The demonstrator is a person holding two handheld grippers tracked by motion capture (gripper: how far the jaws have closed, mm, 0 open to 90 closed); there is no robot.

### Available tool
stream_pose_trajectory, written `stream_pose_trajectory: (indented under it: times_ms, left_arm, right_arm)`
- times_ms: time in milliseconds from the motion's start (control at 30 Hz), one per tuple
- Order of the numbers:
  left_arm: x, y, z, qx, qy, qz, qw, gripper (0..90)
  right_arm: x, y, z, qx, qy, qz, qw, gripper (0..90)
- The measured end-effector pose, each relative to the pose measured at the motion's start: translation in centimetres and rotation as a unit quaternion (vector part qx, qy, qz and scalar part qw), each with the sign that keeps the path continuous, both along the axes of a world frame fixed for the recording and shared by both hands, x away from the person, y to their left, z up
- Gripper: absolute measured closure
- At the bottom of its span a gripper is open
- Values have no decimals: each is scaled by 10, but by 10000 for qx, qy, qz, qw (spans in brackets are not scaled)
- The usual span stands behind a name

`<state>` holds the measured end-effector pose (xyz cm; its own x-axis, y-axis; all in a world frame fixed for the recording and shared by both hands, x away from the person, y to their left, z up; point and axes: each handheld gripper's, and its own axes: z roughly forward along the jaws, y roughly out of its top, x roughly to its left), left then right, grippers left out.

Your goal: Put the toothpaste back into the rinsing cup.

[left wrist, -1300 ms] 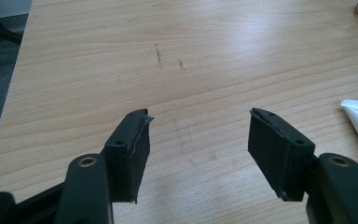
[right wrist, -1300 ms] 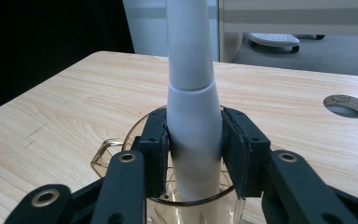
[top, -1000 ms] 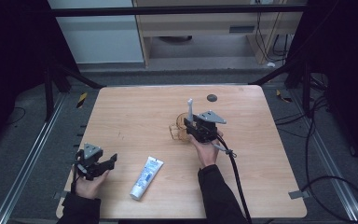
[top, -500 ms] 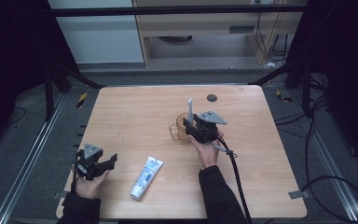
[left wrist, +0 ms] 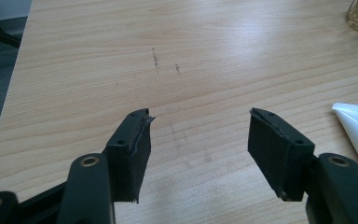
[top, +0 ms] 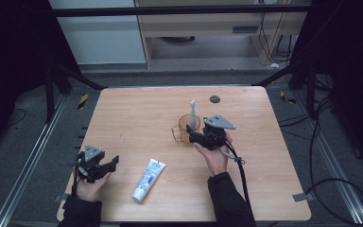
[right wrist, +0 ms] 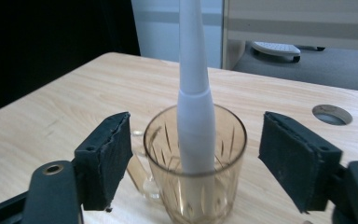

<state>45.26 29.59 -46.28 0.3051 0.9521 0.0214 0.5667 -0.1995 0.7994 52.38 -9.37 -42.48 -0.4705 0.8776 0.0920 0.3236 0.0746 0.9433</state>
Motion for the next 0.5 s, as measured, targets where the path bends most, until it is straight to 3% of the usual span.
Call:
stream_pose_trajectory:
  times_ms: [133,267,500]
  left_arm:
    - [-2,-2,2,-42,-8,-81,10000,411]
    - [-4,-6,6,-64,-12,-174,9998,426]
    - [-7,-14,12,-91,9,-375,9993,441]
  right_arm:
    - [-12,-12,3,-119,-6,-35,9999,223]
    - [-20,-26,6,-40,47,-49,10000,210]
    - [-33,-55,8,-359,166,-160,9991,200]
